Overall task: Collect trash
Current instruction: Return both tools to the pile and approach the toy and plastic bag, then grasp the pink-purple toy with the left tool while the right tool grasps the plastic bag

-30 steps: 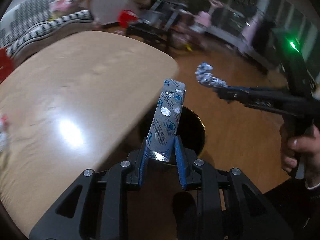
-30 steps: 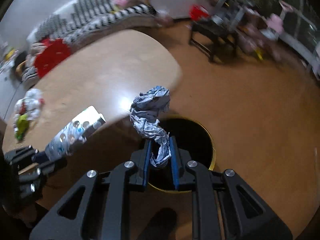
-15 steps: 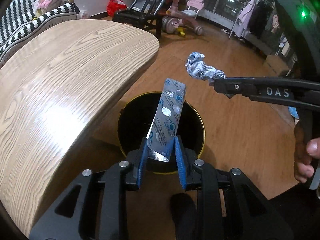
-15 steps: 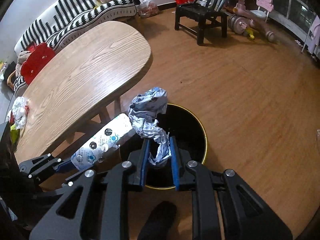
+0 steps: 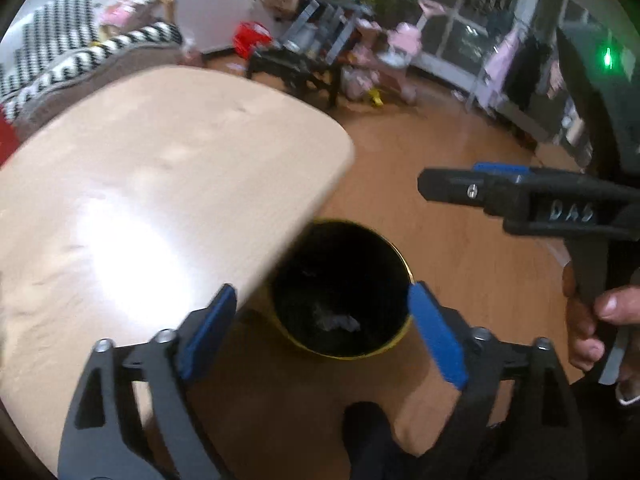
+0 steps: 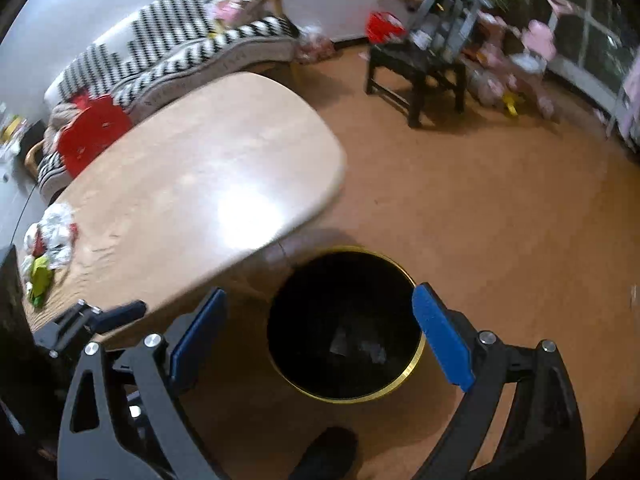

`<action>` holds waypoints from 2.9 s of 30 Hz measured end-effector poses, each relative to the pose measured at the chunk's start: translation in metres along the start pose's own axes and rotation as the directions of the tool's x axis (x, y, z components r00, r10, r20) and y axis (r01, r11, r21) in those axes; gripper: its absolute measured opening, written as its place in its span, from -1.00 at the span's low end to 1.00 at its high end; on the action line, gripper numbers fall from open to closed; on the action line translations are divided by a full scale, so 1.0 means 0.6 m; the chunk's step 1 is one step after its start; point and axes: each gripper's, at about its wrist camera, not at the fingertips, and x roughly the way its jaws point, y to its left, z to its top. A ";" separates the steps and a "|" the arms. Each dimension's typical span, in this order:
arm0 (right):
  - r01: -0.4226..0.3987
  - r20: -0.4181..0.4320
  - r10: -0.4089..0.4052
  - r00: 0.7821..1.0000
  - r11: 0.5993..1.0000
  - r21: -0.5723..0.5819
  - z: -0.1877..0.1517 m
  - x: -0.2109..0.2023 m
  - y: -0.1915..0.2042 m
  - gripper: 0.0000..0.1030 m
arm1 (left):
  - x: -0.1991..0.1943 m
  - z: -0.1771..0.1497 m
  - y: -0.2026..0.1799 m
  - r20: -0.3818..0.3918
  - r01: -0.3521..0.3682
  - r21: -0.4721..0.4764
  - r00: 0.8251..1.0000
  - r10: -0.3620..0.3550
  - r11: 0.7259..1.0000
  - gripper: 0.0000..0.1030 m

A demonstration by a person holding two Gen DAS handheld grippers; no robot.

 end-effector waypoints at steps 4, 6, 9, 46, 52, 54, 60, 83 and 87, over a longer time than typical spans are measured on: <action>-0.068 0.048 0.071 0.996 0.995 -0.071 0.031 -0.015 0.100 0.82 | -0.099 -0.011 0.086 0.076 -0.113 -0.062 0.990 0.118 0.992 0.81; -0.122 0.059 0.130 0.990 0.986 -0.116 0.046 -0.012 0.175 0.83 | -0.156 -0.029 0.152 0.095 -0.176 -0.129 0.977 0.189 0.976 0.82; -0.204 0.052 0.215 0.975 0.965 -0.166 0.064 0.002 0.281 0.83 | -0.233 -0.066 0.255 0.099 -0.273 -0.236 0.948 0.303 0.933 0.82; -0.307 -0.169 0.261 0.950 0.873 -0.379 0.057 0.258 0.700 0.58 | -0.329 -0.239 0.697 -0.075 -0.529 -0.499 0.816 0.573 0.686 0.82; -0.326 -0.214 0.263 0.941 0.877 -0.355 0.056 0.286 0.696 -0.24 | -0.324 -0.236 0.709 -0.038 -0.466 -0.524 0.849 0.528 0.712 0.29; -0.337 -0.212 0.277 0.937 0.876 -0.344 0.060 0.281 0.691 -0.52 | -0.326 -0.231 0.703 -0.032 -0.442 -0.528 0.864 0.503 0.725 0.03; -0.356 -0.138 0.328 0.934 0.873 -0.332 0.075 0.228 0.675 -0.63 | -0.363 -0.221 0.682 0.001 -0.453 -0.533 0.844 0.537 0.714 -0.06; -0.272 -0.001 0.284 0.959 0.917 -0.293 0.080 0.093 0.461 -0.63 | -0.353 -0.112 0.482 0.102 -0.389 -0.484 0.865 0.492 0.784 -0.06; -0.222 0.013 0.233 0.972 0.941 -0.255 0.073 0.073 0.370 -0.63 | -0.293 -0.067 0.394 0.141 -0.355 -0.394 0.889 0.437 0.848 -0.06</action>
